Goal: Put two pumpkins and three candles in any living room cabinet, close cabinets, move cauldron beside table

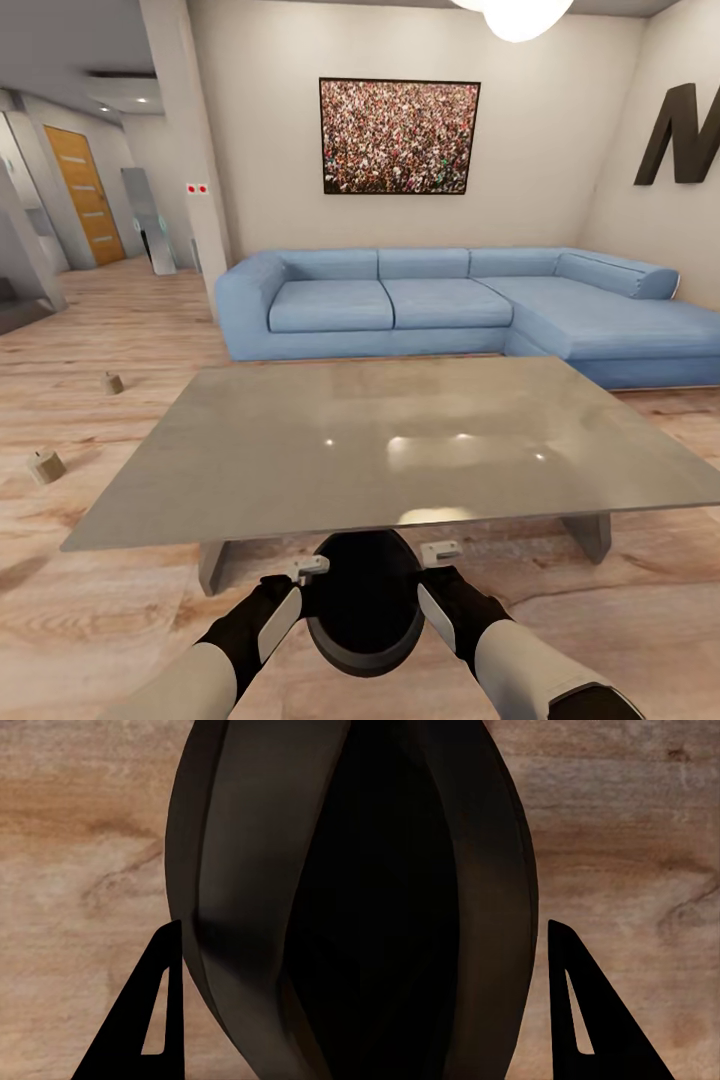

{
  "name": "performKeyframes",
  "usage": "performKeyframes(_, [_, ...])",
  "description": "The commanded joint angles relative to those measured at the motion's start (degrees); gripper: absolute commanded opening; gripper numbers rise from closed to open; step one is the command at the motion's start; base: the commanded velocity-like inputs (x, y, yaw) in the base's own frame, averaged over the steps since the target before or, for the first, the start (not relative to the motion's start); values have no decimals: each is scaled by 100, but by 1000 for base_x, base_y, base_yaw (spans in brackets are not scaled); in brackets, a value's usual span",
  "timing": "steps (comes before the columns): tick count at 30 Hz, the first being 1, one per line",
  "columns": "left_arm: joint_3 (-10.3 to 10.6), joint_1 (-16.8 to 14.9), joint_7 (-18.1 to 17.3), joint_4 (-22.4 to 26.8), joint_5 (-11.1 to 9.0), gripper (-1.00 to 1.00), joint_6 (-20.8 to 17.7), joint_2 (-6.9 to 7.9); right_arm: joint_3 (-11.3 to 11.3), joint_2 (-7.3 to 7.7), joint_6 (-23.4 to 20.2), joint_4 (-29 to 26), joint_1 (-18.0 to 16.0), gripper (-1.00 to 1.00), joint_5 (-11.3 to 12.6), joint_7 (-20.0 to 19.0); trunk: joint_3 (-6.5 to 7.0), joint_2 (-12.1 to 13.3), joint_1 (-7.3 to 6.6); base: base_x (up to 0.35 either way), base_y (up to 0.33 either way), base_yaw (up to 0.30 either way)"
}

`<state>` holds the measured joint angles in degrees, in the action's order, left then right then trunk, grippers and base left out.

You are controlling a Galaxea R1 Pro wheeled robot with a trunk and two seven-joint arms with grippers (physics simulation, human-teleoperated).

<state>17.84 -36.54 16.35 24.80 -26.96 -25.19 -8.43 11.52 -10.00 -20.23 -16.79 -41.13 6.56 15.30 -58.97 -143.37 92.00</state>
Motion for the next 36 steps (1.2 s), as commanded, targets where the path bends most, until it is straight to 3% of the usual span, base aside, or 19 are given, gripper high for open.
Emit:
performKeyframes(1, [-158, -2, 104, 16, -116, -100, -19, 17, -79, 0, 177, -26, -9, -100, 29, 105, -5, -3, -1, 41, 0, 0])
performKeyframes(36, [-158, -1, 114, 16, -117, -100, -26, 17, -79, 0, 177, -8, -9, -100, 29, 104, -5, -3, -1, 29, 0, 0])
